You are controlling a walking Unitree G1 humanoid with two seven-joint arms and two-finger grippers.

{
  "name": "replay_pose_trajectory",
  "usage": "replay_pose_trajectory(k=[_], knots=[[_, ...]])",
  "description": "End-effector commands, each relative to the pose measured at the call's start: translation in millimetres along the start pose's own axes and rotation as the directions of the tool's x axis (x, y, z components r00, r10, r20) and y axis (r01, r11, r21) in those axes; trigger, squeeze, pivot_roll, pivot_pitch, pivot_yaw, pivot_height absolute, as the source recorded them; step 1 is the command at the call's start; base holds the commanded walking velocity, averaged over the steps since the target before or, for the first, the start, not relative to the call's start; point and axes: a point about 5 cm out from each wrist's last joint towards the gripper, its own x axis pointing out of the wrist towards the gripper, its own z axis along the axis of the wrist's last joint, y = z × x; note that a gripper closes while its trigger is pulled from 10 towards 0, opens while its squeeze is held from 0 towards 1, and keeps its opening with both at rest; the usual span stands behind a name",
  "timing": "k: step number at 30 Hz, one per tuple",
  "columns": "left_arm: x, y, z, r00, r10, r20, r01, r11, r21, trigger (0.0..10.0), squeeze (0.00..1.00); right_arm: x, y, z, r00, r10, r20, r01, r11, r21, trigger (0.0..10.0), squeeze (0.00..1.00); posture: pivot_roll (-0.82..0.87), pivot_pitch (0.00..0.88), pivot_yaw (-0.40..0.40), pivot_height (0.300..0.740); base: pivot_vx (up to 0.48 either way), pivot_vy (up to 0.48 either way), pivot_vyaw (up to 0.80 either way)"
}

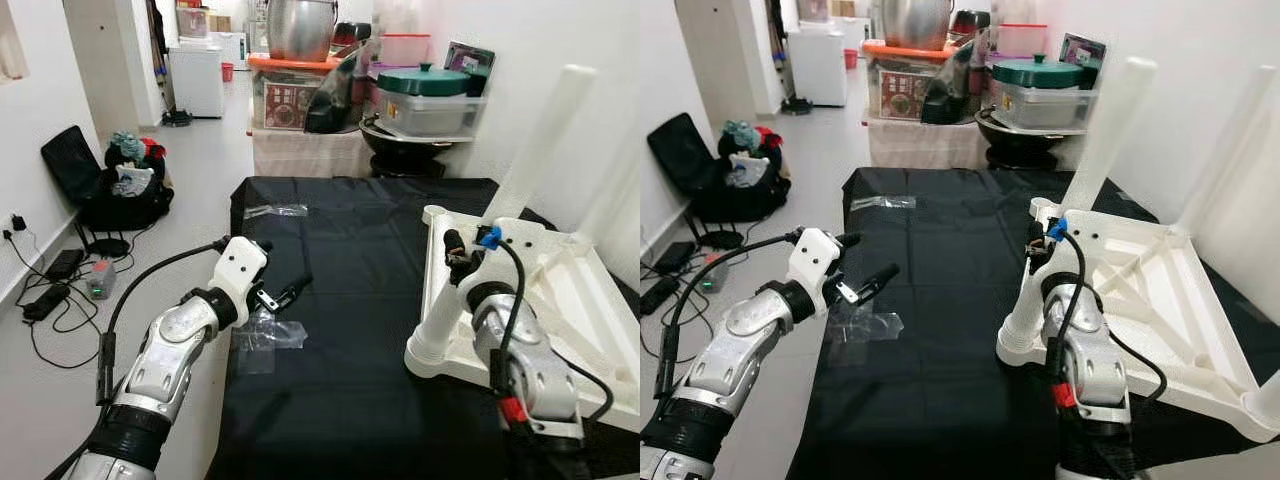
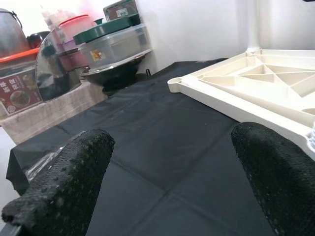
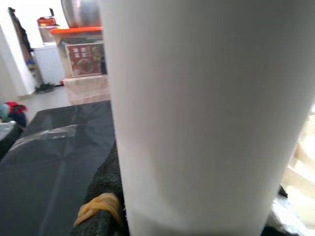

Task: Building children table

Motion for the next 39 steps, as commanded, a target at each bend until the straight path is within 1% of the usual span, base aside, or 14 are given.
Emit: replay_pose_trajectory(k=[1,3,4,5,6,8,10,11,12,24,25,26,31,39], knots=[[2.1,1.4,-3,1.000,0.008,-0.025,-0.008,1.000,0.006,10.0,0.00,-9.3,-0.6,-53,0.962,-0.041,-0.270,0.024,0.997,-0.067,2.7,0.00,0.00,0.000,-0.053,0.740,0.000,0.000,0.00],[2.2,1.5,-4,1.000,0.010,-0.028,-0.009,1.000,0.007,10.0,0.00,-9.7,0.1,-53,0.961,-0.045,-0.273,0.027,0.997,-0.069,2.7,0.00,0.00,0.000,-0.053,0.740,0.000,0.000,0.00],[2.7,1.8,-4,1.000,0.012,-0.029,-0.012,1.000,0.006,10.0,0.00,-8.3,-0.7,-51,0.963,-0.050,-0.265,0.034,0.997,-0.066,5.0,0.00,0.00,0.000,-0.056,0.740,0.000,0.000,0.00],[3.0,2.0,-4,0.999,0.014,-0.029,-0.014,1.000,0.006,10.0,0.00,-6.1,-2.2,-48,0.966,-0.051,-0.252,0.037,0.997,-0.061,7.5,0.96,0.00,0.000,-0.056,0.740,0.000,0.000,0.00],[3.3,2.1,-4,0.999,0.017,-0.032,-0.017,1.000,0.006,10.0,0.00,-2.2,-5.0,-40,0.973,-0.044,-0.229,0.031,0.998,-0.060,6.9,1.00,0.00,0.000,-0.056,0.740,0.000,0.000,0.00],[3.3,2.1,-4,0.999,0.018,-0.032,-0.017,1.000,0.006,10.0,0.00,-1.1,-5.7,-38,0.975,-0.039,-0.218,0.025,0.998,-0.064,7.5,1.00,0.00,0.000,-0.056,0.740,0.000,0.000,0.00],[3.3,2.1,-4,0.999,0.019,-0.033,-0.019,1.000,0.003,10.0,0.00,2.2,-6.7,-28,0.982,-0.003,-0.191,-0.014,0.996,-0.086,10.0,1.00,0.00,0.000,-0.057,0.740,0.000,0.000,0.00],[3.3,2.1,-4,0.999,0.019,-0.033,-0.019,1.000,0.003,10.0,0.00,2.2,-6.7,-28,0.982,-0.003,-0.191,-0.014,0.996,-0.086,10.0,1.00,0.00,0.000,-0.057,0.740,0.000,0.000,0.00],[2.9,2.3,-4,0.999,0.020,-0.033,-0.020,1.000,0.002,10.0,0.00,6.6,-11.5,-13,0.990,0.032,-0.134,-0.047,0.993,-0.107,10.0,0.00,0.00,0.000,-0.059,0.740,0.000,0.000,0.00],[1.2,8.7,-4,0.999,0.036,-0.035,-0.035,0.999,0.014,10.0,0.00,20.3,-38.5,53,0.975,0.174,0.140,-0.175,0.985,-0.009,9.7,0.00,0.00,0.000,-0.058,0.740,0.000,0.000,0.00],[1.5,8.2,-4,0.999,0.035,-0.035,-0.035,0.999,0.015,10.0,0.00,20.8,-38.5,53,0.974,0.179,0.140,-0.181,0.983,0.007,0.5,0.00,0.01,0.000,-0.059,0.740,0.000,0.000,0.00],[1.7,7.6,-4,0.999,0.034,-0.035,-0.034,0.999,0.015,10.0,0.00,21.3,-38.5,51,0.975,0.182,0.128,-0.187,0.982,0.028,0.0,0.00,0.01,0.000,-0.059,0.740,0.000,0.000,0.00],[1.8,7.9,-5,0.999,0.035,-0.041,-0.034,0.999,0.020,10.0,0.00,21.0,-36.2,32,0.980,0.196,0.021,-0.197,0.973,0.116,0.0,0.00,0.01,0.000,-0.058,0.740,0.000,0.000,0.00],[1.3,23.8,-3,0.995,0.075,-0.060,-0.071,0.996,0.053,10.0,0.00,21.8,-41.2,9,0.980,0.163,-0.119,-0.151,0.983,0.102,0.0,0.00,0.01,0.000,-0.053,0.740,0.000,0.000,0.00]])
